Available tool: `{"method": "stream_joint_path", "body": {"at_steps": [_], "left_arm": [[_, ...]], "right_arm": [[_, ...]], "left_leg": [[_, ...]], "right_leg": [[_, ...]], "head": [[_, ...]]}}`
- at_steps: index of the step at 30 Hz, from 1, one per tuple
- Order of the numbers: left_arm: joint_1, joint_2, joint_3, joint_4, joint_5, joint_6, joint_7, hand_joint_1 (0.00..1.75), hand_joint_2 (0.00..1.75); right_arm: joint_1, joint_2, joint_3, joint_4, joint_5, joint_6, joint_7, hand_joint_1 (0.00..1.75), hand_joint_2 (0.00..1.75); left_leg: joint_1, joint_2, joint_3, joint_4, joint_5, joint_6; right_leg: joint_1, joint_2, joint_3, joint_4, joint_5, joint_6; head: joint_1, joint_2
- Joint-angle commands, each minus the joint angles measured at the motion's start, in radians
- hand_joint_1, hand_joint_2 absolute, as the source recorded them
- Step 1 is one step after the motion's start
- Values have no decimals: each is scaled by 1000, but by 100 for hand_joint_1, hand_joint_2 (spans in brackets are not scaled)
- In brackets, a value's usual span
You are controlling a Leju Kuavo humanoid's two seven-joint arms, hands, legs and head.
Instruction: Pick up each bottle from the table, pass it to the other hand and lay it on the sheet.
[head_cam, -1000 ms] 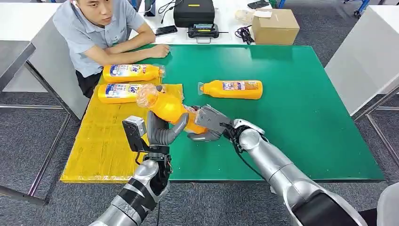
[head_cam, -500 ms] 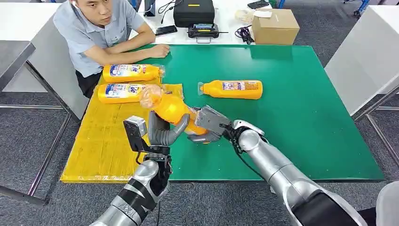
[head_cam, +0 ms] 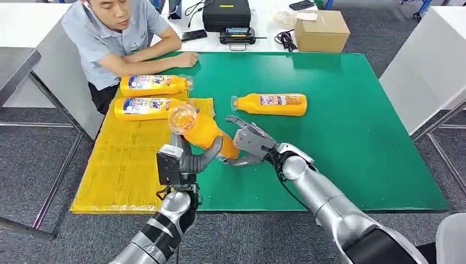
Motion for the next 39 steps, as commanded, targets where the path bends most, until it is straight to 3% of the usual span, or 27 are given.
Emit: {"method": "stream_joint_path", "body": {"at_steps": [1, 2, 5, 8, 10, 13, 14, 18, 21, 26, 31, 32, 33, 34, 35, 36, 39], "left_arm": [[-17, 17, 53, 41, -182, 53, -34, 175, 175], [6, -5, 153, 21, -351, 53, -41, 175, 175], [46, -5, 246, -50, -594, 53, -6, 175, 175], [87, -5, 353, -154, -1145, 53, 172, 175, 175], [42, 3, 388, -45, -1421, 53, 292, 175, 175], [-68, 68, 315, 201, -1588, 53, 504, 175, 175], [-99, 81, 282, 259, -1614, 53, 556, 166, 175], [-181, 111, 209, 424, -1655, 40, 695, 175, 175], [-215, 128, 167, 471, -1672, -32, 778, 169, 175], [-228, 133, 161, 482, -1664, -69, 792, 166, 175], [-235, 150, 165, 489, -1593, -75, 796, 148, 175], [-245, 157, 151, 505, -1603, -112, 810, 154, 175], [-252, 162, 148, 513, -1603, -129, 816, 124, 175], [-261, 162, 143, 527, -1606, -166, 832, 56, 175], [-265, 164, 138, 534, -1609, -180, 832, 14, 175], [-266, 165, 138, 537, -1609, -185, 832, 0, 175], [-262, 160, 130, 538, -1610, -183, 827, 0, 175]], "right_arm": [[-17, -4, -30, 58, 12, -19, -7, 0, 175], [-14, -5, -39, 61, 14, -23, -10, 0, 175], [-5, -9, -64, 73, 27, -33, -29, 0, 175], [-19, 2, -72, 101, 41, -11, -52, 0, 175], [-24, 9, -77, 111, 47, -2, -58, 0, 175], [-13, 11, -86, 104, 50, 4, -61, 0, 175], [-10, 12, -91, 104, 51, 6, -59, 0, 175], [3, 18, -101, 106, 59, 12, -60, 0, 175], [8, 26, -112, 111, 64, 14, -61, 0, 175], [12, 30, -118, 112, 67, 14, -61, 0, 175], [40, 32, -140, 101, 78, 10, -62, 0, 175], [44, 32, -142, 101, 82, 8, -62, 0, 175], [45, 32, -144, 102, 85, 8, -62, 0, 175], [46, 33, -149, 104, 87, 10, -63, 0, 175], [47, 33, -151, 105, 87, 9, -64, 0, 175], [47, 33, -152, 105, 87, 9, -64, 0, 175], [50, 32, -157, 106, 89, 9, -65, 0, 175]], "left_leg": [[1, 0, 3, -1, -1, -2], [1, 1, 4, 0, -2, -2], [1, 3, 5, 0, -3, -2], [2, 4, 5, 0, -3, -2], [1, 4, 4, 1, -2, -2], [2, 3, 5, 0, -2, -3], [1, 2, 4, -1, 0, -2], [2, 1, 6, -1, 0, -3], [3, 2, 5, 0, -1, -4], [2, 3, 4, 0, -1, -3], [2, 2, 3, 0, -1, -3], [2, 2, 4, 0, -1, -4], [2, 2, 4, 0, -1, -4], [3, 2, 5, 1, -2, -5], [2, 2, 2, 0, 0, -3], [2, 2, 2, 1, -1, -3], [2, 2, 2, 1, -1, -3]], "right_leg": [[1, 0, 3, 0, -1, -2], [1, 0, 4, 0, -2, -3], [2, 2, 4, -1, -2, -3], [2, 3, 4, 0, -1, -3], [2, 3, 3, 0, -1, -3], [2, 2, 4, 0, -1, -4], [1, 1, 3, 0, 0, -2], [2, 0, 5, -1, -1, -4], [3, 0, 4, 0, -1, -4], [2, 2, 3, 1, -1, -2], [2, 1, 3, 0, -1, -2], [2, 1, 4, 0, -1, -3], [2, 1, 3, 0, -1, -3], [3, 1, 4, 1, -1, -4], [2, 1, 2, 1, 0, -2], [2, 1, 2, 1, -1, -3], [2, 1, 2, 1, -1, -3]], "head": [[0, 0], [0, 0], [0, 0], [0, 0], [0, 0], [0, 0], [0, 0], [0, 0], [0, 0], [0, 0], [0, 0], [0, 0], [0, 0], [0, 0], [0, 0], [0, 0], [0, 0]]}}
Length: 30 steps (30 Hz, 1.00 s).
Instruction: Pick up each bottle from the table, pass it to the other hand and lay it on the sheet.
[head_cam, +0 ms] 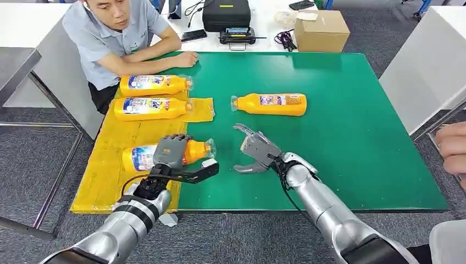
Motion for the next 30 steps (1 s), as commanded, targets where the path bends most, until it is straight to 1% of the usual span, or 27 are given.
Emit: {"method": "stream_joint_path", "body": {"at_steps": [1, 12, 19, 22, 23, 30], "left_arm": [[-65, 37, -58, 115, 7, -36, -2, 0, 175], [-64, 31, -60, 116, 15, -39, -11, 0, 175], [-63, 25, -88, 112, 35, -85, -59, 0, 175], [-39, 22, -116, 71, 42, -40, -70, 0, 175], [-23, 21, -125, 43, 47, 4, -74, 0, 175], [-19, 20, -131, 37, 47, 2, -68, 0, 175]], "right_arm": [[-13, 9, -30, 47, 8, 3, -2, 0, 175], [-11, 9, -32, 49, 12, 4, -2, 0, 175], [-4, 3, -47, 45, 24, 2, -5, 0, 175], [9, -5, -58, 39, 31, -1, -7, 0, 175], [17, -8, -65, 35, 31, -8, -9, 0, 175], [22, -9, -66, 30, 34, -10, -12, 0, 175]], "left_leg": [[1, 1, 2, 1, -2, -2], [1, 1, 2, 1, -1, -2], [1, 1, 2, 0, -1, -2], [0, 0, 2, 0, -1, -1], [1, 0, 3, 0, -2, -2], [1, 0, 2, 0, -1, -2]], "right_leg": [[1, 1, 2, 0, -1, -2], [1, 0, 2, 1, -1, -2], [1, 0, 2, 0, -1, -2], [0, -1, 2, 0, -1, -1], [1, -1, 4, 0, -2, -2], [1, 0, 2, 0, -1, -2]], "head": [[0, 0], [0, 0], [0, 0], [0, 0], [0, 0], [0, 0]]}}
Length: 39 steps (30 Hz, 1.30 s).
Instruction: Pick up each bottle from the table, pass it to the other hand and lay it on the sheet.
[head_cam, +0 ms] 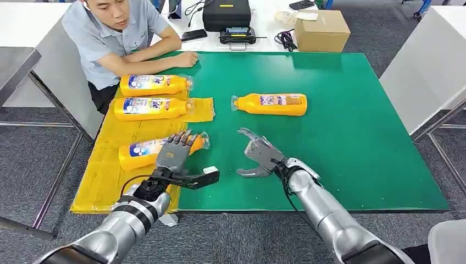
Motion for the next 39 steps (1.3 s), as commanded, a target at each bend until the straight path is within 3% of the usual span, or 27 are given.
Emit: {"method": "stream_joint_path", "body": {"at_steps": [1, 4, 7, 12, 14, 16, 17, 18, 19, 20, 21, 27, 29, 32, 34, 39], "left_arm": [[-16, 9, -51, 5, 5, -3, 2, 0, 175], [-12, 11, -58, -5, 7, 19, -3, 0, 175], [72, 24, -102, -153, -9, 156, -4, 0, 175], [329, 83, -122, -648, -107, 194, 25, 0, 175], [401, 146, -167, -822, -107, 194, 72, 0, 175], [486, 125, -136, -955, -107, 194, 35, 0, 175], [533, 96, -99, -1019, -55, 194, -38, 0, 175], [548, 82, -82, -1031, -42, 194, -65, 0, 175], [591, 18, -15, -1047, 41, 194, -193, 0, 175], [604, -5, 6, -1049, 70, 194, -236, 0, 175], [631, -59, 69, -1021, 153, 194, -362, 0, 175], [719, -135, 193, -1005, 345, 194, -576, 0, 175], [727, -129, 148, -989, 482, 194, -606, 0, 175], [693, -8, -69, -1019, 793, 168, -527, 0, 175], [685, 22, -123, -1047, 937, 152, -536, 0, 175], [681, 33, -136, -1047, 1011, 141, -541, 0, 175]], "right_arm": [[-17, -8, -15, 29, 2, -3, -2, 0, 175], [-14, -8, -19, 26, 4, -9, -2, 0, 175], [52, -40, -56, -79, 18, -66, -21, 0, 175], [233, -132, -188, -351, 21, -123, -20, 0, 175], [322, -140, -274, -467, 2, -152, -25, 0, 175], [388, -139, -338, -560, 20, -189, -6, 0, 175], [417, -157, -354, -603, 138, -275, 17, 0, 0], [426, -168, -358, -614, 168, -290, 21, 0, 0], [448, -206, -375, -632, 343, -391, 61, 0, 0], [450, -215, -390, -631, 359, -396, 61, 0, 175], [443, -228, -433, -618, 347, -359, 44, 0, 175], [405, -215, -613, -598, 122, -198, -16, 0, 175], [441, -235, -616, -606, 323, -337, 21, 0, 175], [509, -295, -587, -584, 720, -582, 98, 0, 175], [490, -329, -580, -528, 734, -586, 96, 0, 175], [428, -349, -573, -457, 711, -545, 92, 0, 175]], "left_leg": [[1, 1, 1, 0, -1, -1], [1, 1, 1, 0, -1, -2], [2, 2, 5, 1, -3, -3], [1, -2, 5, -1, -3, -2], [1, -1, 5, -1, -5, -1], [1, -2, 4, 0, -6, -3], [1, -2, 2, 1, -6, -1], [0, -1, 0, 0, -6, 0], [0, -1, 1, 1, -8, -1], [0, -2, -1, 1, -7, 0], [0, -2, 1, 2, -8, -1], [-2, 2, -2, 0, -6, 1], [-1, 1, 1, 0, -7, 1], [-1, -4, 1, -1, -4, 2], [0, -7, 3, 0, -6, 1], [-1, 2, 3, -1, -7, 1]], "right_leg": [[1, 0, 1, 0, -1, -2], [1, 0, 1, 0, -1, -2], [3, 1, 5, 0, -3, -4], [1, -2, 5, -1, -4, -2], [1, -2, 6, -1, -5, -2], [1, -2, 5, 0, -5, -3], [1, -2, 3, -1, -5, -2], [0, -1, 1, -1, -4, -2], [0, -2, 2, 0, -6, -2], [0, -3, 0, 0, -5, -2], [1, -3, 2, 0, -6, -2], [-1, 1, -2, -2, -2, -1], [-1, 0, 0, -2, -3, -2], [-1, -5, 1, -3, -3, -1], [1, -7, 5, -3, -5, -3], [0, 2, 3, -3, -3, -2]], "head": [[0, 0], [0, 0], [0, 0], [0, 0], [0, 0], [0, 0], [0, 0], [0, 0], [-1, 0], [0, 0], [0, 0], [0, 0], [0, 0], [0, 0], [0, 0], [-1, 0]]}}
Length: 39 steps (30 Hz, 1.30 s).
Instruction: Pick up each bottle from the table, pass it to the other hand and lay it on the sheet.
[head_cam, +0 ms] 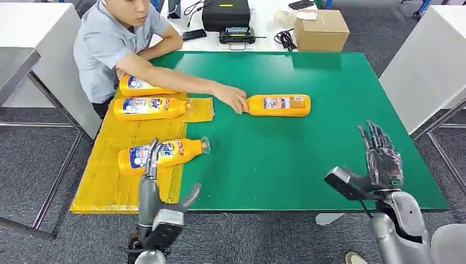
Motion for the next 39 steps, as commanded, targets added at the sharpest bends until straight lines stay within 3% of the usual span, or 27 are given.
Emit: {"method": "stream_joint_path", "body": {"at_steps": [1, 5, 14, 18, 20, 23, 25, 28, 39], "left_arm": [[-15, 87, -129, -25, 98, -17, -1, 0, 175], [-15, 85, -123, -23, 168, -36, -7, 0, 175], [-45, 96, -126, 31, 275, -23, -52, 0, 175], [-64, 82, -126, 34, 256, -9, -59, 0, 175], [-75, 72, -128, 50, 256, -10, -60, 0, 175], [-109, 85, -153, 85, 263, -15, -64, 0, 175], [-119, 83, -160, 97, 265, -15, -68, 0, 175], [-129, 81, -168, 102, 270, -17, -72, 0, 175], [-136, 82, -184, 109, 278, -20, -75, 0, 175]], "right_arm": [[-57, -57, -11, 134, -10, 17, 7, 0, 175], [-61, -69, 12, 141, 20, 11, 22, 0, 175], [-182, -61, 103, 307, 14, 43, 2, 0, 175], [-252, 15, 163, 351, -63, 110, -53, 0, 175], [-263, 52, 214, 329, -144, 196, -69, 0, 175], [-298, 44, 330, 292, -238, 304, -61, 0, 175], [-328, 32, 382, 281, -265, 328, -41, 0, 175], [-375, 24, 428, 293, -303, 372, -48, 0, 175], [-429, 1, 490, 373, -313, 379, -17, 0, 175]], "left_leg": [[1, 2, 4, -1, -1, -2], [1, 3, 6, -1, -3, -3], [1, 4, 5, -1, -1, -2], [1, 7, 6, -1, -2, -2], [2, 9, 6, -1, -2, -2], [2, 11, 8, -1, -3, -4], [1, 5, 3, -1, 0, -2], [1, 8, 5, 0, -2, -3], [1, 3, 6, 0, -1, -2]], "right_leg": [[1, 1, 4, -1, -1, -2], [1, 2, 6, -1, -2, -3], [1, 3, 4, -2, 0, -2], [2, 6, 4, -2, 0, -3], [2, 8, 5, -2, 1, -3], [2, 9, 5, -1, 0, -4], [1, 4, 2, 0, 1, -2], [1, 7, 3, 1, 0, -3], [1, 2, 6, 0, -1, -3]], "head": [[0, 0], [1, 0], [1, 0], [1, 0], [1, 0], [0, 0], [0, 0], [0, 0], [1, 0]]}}
